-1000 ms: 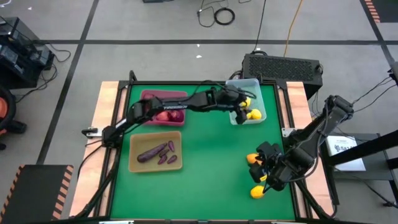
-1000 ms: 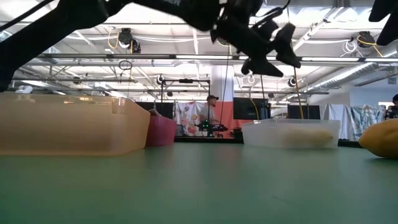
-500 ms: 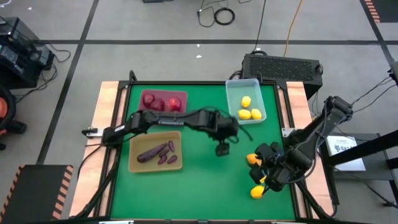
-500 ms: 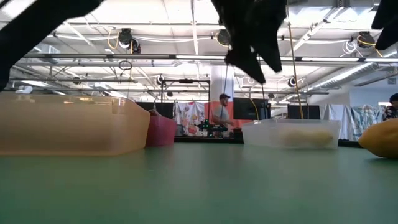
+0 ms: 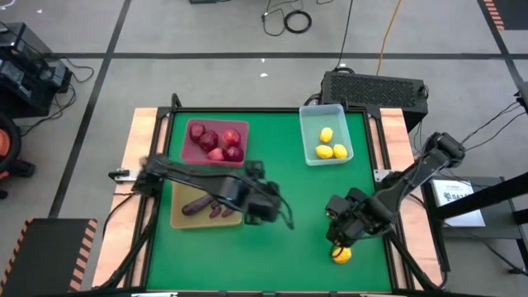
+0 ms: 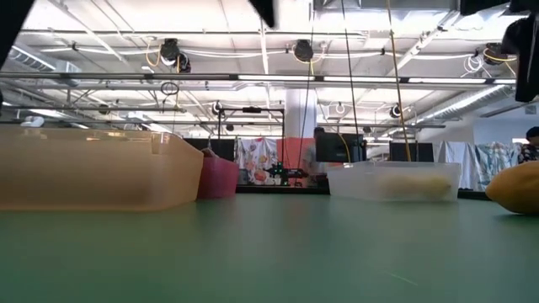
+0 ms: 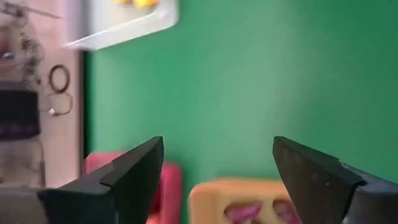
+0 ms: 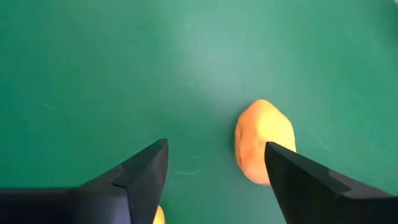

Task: Sort produce into baskets
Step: Put the lemon into the transparent bin

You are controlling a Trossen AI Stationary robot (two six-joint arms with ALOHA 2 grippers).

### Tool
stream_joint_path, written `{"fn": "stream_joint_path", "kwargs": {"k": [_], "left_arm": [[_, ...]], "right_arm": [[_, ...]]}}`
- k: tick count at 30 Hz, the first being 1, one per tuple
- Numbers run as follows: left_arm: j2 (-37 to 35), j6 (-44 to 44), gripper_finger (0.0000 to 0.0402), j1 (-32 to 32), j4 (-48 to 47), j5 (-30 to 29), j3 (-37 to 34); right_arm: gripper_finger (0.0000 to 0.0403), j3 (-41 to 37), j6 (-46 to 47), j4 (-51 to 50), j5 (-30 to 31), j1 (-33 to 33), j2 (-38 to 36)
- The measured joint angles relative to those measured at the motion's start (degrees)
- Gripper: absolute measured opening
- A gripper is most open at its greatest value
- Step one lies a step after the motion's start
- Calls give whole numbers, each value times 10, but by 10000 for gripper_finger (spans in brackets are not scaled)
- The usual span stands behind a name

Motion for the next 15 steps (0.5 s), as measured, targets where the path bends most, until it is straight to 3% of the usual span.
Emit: {"fn": "stream_joint_path", "kwargs": {"k": [3,7,11,15], "left_arm": [[-85,-39,310,0,-15,-21,-69],[-222,-133,310,18,-1,-33,-213],[-360,-248,310,26,87,-26,-373],[-458,-327,310,14,234,-9,-504]], "right_arm": [[285,0,-34,-3,-21,-25,10],[320,-3,-70,-4,-58,-61,34],[346,-30,-100,4,-95,-85,53],[356,-75,-111,38,-122,-104,57]]}}
